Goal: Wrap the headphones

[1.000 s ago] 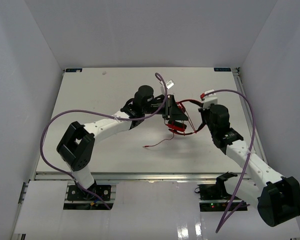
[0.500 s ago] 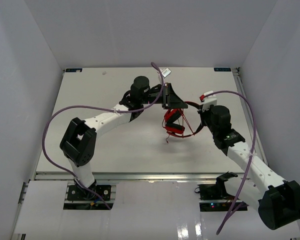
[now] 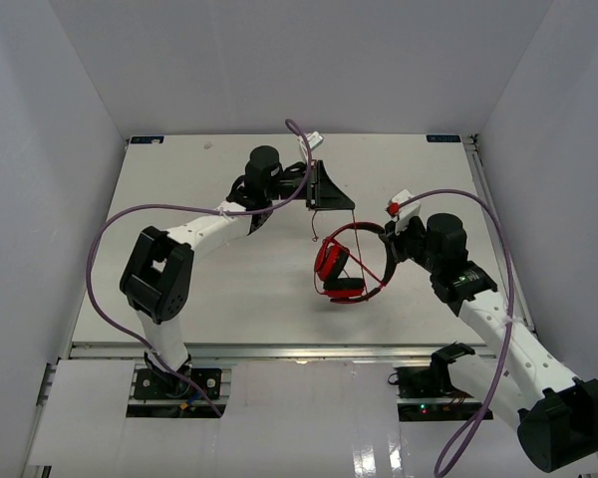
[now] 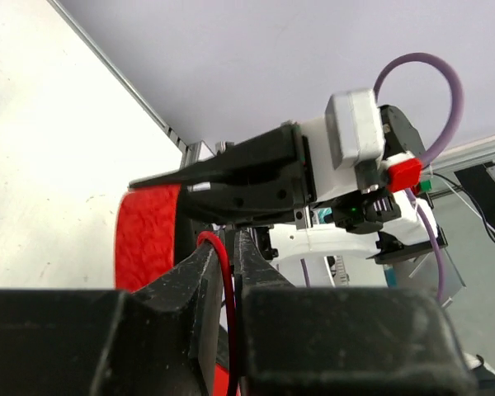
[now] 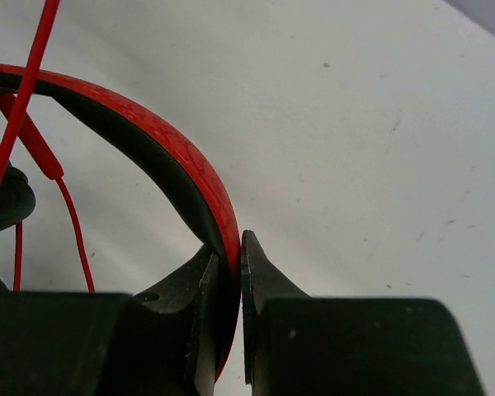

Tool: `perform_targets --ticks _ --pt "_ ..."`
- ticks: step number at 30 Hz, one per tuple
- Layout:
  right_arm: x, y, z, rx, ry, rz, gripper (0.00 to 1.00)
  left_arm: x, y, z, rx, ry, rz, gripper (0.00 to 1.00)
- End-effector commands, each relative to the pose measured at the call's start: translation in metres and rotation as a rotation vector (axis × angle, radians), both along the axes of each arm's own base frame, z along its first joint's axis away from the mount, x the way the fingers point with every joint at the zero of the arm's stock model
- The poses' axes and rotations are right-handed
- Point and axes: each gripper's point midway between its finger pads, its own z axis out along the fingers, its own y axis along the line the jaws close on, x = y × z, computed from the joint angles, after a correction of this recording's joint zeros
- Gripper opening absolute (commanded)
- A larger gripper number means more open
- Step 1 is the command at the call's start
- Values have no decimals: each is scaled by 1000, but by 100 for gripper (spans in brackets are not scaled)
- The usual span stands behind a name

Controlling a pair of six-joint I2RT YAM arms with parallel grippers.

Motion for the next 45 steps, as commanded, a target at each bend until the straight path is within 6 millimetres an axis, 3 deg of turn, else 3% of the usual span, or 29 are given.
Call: perform_targets --ticks 1,7,16,27,38,43,45 --pt "-28 34 20 57 26 250 8 1 32 20 -120 -92 1 22" --pt "-27 33 29 61 33 249 8 -23 56 15 -237 -144 -120 19" --pt "-12 19 57 67 13 186 8 -42 77 -23 -283 -172 -189 11" --pt "10 2 66 136 86 77 8 -58 84 4 -307 -371 -191 11" --pt "21 0 97 237 118 60 8 -69 89 -10 -296 -392 -169 9" --pt "18 9 114 338 180 78 8 -63 87 -12 -320 -408 -118 15" --pt "17 14 116 375 217 91 8 -60 86 -10 -337 -410 -93 25"
